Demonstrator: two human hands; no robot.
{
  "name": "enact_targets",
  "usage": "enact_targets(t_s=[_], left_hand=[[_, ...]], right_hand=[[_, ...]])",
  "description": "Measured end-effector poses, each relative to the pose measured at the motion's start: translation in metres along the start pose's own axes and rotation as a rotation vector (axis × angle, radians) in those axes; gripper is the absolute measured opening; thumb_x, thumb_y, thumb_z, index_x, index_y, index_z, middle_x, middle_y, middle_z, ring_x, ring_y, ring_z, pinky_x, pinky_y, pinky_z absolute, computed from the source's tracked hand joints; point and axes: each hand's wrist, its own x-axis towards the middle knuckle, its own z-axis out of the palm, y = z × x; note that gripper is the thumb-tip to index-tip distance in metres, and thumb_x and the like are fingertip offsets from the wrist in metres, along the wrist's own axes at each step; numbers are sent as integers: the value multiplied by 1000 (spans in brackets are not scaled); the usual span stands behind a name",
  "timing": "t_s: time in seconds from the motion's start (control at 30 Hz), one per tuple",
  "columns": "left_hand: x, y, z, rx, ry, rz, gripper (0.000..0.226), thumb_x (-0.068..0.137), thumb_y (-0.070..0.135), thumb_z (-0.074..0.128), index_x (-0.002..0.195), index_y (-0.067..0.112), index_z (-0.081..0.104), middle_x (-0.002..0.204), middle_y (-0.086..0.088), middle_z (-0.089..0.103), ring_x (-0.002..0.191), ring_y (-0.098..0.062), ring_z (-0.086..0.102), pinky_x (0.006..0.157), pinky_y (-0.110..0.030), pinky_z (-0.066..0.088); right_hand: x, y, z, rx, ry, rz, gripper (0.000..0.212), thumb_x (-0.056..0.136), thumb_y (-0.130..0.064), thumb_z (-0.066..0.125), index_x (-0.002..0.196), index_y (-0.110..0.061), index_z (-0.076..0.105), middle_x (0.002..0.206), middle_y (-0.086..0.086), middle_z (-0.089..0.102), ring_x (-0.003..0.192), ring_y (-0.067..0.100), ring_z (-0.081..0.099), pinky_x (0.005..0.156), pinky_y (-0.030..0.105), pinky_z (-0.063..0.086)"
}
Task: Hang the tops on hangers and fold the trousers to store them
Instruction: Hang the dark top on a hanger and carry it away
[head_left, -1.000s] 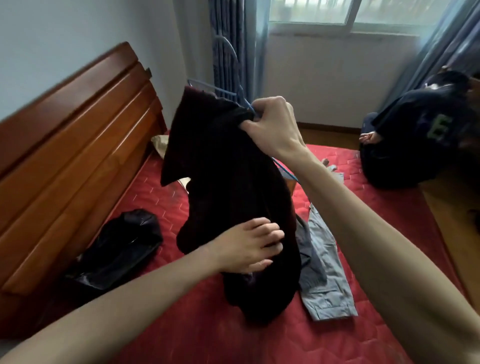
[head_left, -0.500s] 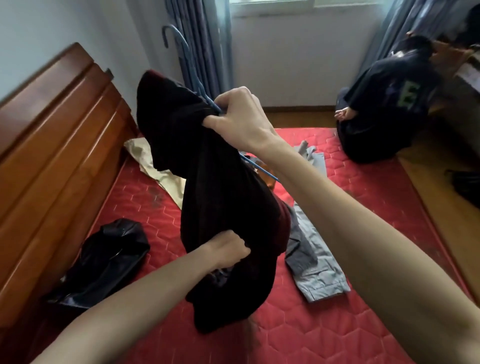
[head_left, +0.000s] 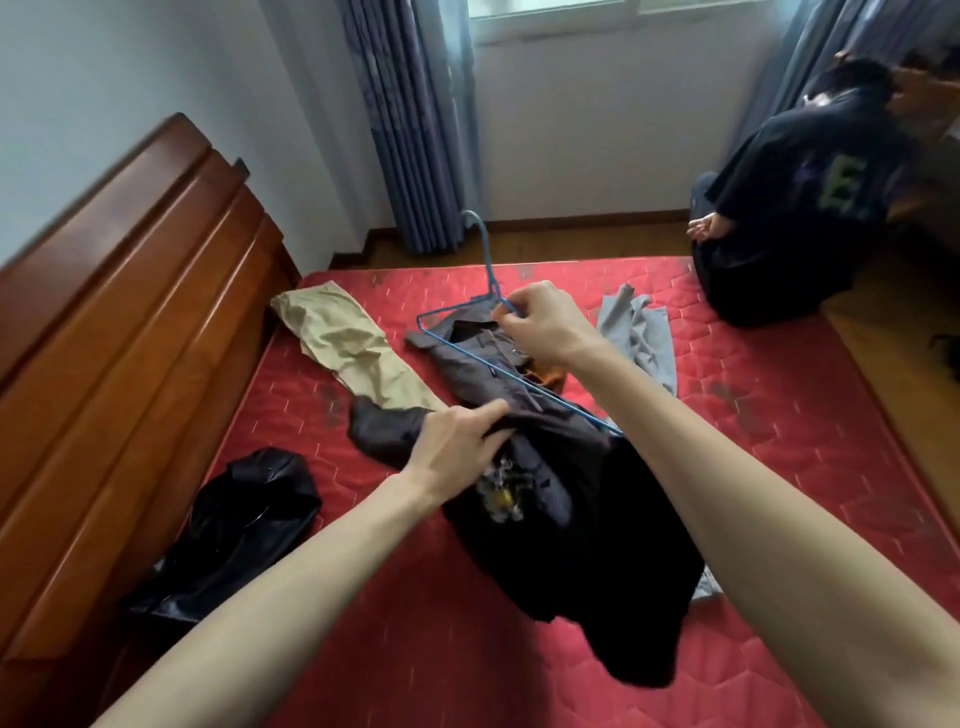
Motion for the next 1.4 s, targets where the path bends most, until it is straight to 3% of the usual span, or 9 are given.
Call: enact_targets(t_s=[0.1,0.27,0.5,0.67,0.8,0.9,1.0,1.27,1.4], left_hand=[[10,0,-5,-105,176,-96,27,96,36,63,101,11,69,71,-16,69,73,-43,68,61,-48,53],[18,19,-6,-129,358,-52,41,96,45,54,101,9,71,65,-12,67,63,-40,65,53,-44,51],[18,30,-7,-233,499,-112,35,100,39,57,96,6,69,56,-1,55,46,-19,48,48,-31,40],[13,38,-3,-266,548,-142,37,103,41,56,91,7,66,55,11,37,45,-7,34,48,-27,32],[0,37,0,-236,560,-130,41,106,49,50,91,13,62,56,11,40,47,-8,37,45,-32,40],[-7,32,-1,-172,578,-122,35,107,50,48,90,21,54,54,13,34,46,-9,37,44,-22,34],[-14,30,5,-132,552,-150,41,107,52,46,88,18,56,51,6,42,43,-14,42,42,-33,39],[-57,32,41,-425,349,-266,40,105,59,43,106,23,61,54,16,46,46,1,45,53,-22,38],[-64,23,52,-528,390,-456,49,109,53,30,67,28,37,53,11,41,48,-4,40,55,-44,41]], right_hand=[[0,33,-10,-103,71,89,22,97,-19,58,98,-10,78,96,13,75,96,32,68,80,35,49],[-8,76,-32,-348,278,180,25,99,-17,55,118,-16,72,113,18,72,112,42,65,88,46,50],[-11,127,-42,-275,30,349,36,108,-21,36,137,-9,53,138,29,58,128,47,56,102,48,46],[-16,107,3,172,-122,192,29,111,-17,39,123,-8,64,84,13,72,86,29,67,89,46,54],[-19,88,25,503,-311,136,42,106,-15,39,136,-24,66,77,9,72,61,24,52,58,35,41],[-23,81,28,475,-400,134,28,100,-44,50,99,-29,74,54,-6,56,44,8,42,43,21,29],[-26,78,37,430,-351,140,36,95,-48,70,77,-19,57,51,-14,48,46,4,42,43,19,31],[-36,73,52,803,-180,168,20,92,6,70,96,-12,63,80,4,60,69,13,55,67,24,46],[-43,73,39,895,-177,169,22,92,9,67,96,-13,63,77,2,58,59,7,55,57,16,45]])
